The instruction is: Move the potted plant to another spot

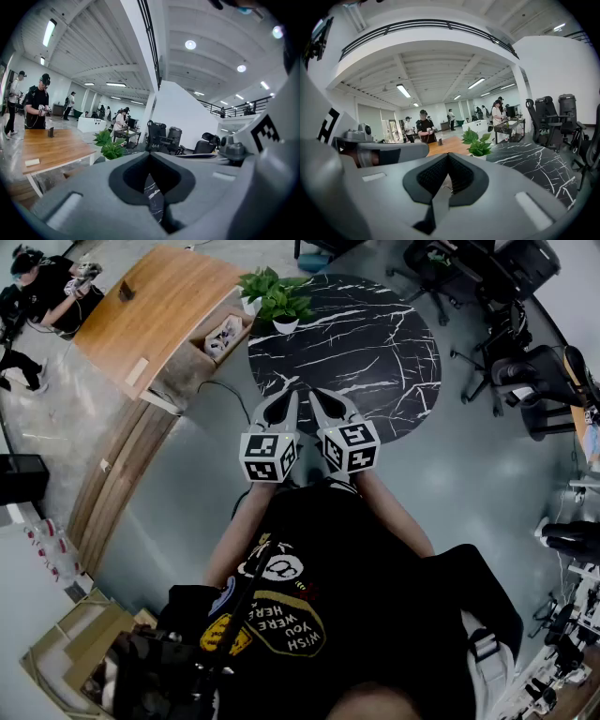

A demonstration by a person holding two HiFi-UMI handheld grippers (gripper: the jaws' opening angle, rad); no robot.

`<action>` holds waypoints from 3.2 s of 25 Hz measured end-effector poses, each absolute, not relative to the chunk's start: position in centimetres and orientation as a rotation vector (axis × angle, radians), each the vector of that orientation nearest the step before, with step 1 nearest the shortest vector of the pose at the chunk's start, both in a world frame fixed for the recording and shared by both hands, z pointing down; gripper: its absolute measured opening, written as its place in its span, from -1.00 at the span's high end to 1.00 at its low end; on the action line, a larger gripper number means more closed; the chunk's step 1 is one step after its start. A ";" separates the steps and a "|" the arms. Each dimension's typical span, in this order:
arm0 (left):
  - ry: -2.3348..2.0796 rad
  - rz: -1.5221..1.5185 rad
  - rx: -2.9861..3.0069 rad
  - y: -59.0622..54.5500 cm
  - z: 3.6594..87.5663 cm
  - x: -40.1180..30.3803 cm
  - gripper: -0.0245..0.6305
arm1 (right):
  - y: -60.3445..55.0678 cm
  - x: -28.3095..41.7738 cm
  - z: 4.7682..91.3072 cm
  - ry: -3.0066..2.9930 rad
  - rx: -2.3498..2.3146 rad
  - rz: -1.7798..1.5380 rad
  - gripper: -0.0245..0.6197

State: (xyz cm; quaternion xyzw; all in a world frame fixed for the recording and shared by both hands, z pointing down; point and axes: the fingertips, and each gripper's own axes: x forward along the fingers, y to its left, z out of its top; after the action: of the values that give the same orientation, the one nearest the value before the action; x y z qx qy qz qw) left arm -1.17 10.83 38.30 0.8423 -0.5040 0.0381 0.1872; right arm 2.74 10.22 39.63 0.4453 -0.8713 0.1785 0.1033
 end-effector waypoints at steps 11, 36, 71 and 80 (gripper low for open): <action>-1.415 0.106 2.350 11.0 38.9 -2.5 0.92 | 10.2 1.6 40.1 -2.562 1.302 0.535 0.92; -1.349 0.146 2.326 0.3 45.9 -3.2 0.92 | 0.3 -0.1 47.6 -2.486 1.244 0.575 0.92; -1.392 0.071 2.124 -16.5 59.7 -9.2 0.92 | -30.2 -4.7 71.0 -2.353 1.426 0.352 -0.70; -1.366 0.100 2.145 -17.4 59.6 -8.2 0.92 | -36.0 -0.9 70.7 -2.320 1.519 0.364 -0.69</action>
State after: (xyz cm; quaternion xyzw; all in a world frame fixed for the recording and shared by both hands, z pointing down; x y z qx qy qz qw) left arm -8.23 -17.41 59.60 0.8056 -0.5131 0.0377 0.2940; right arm -0.92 -35.99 70.75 0.5351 -0.8172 0.1282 0.1713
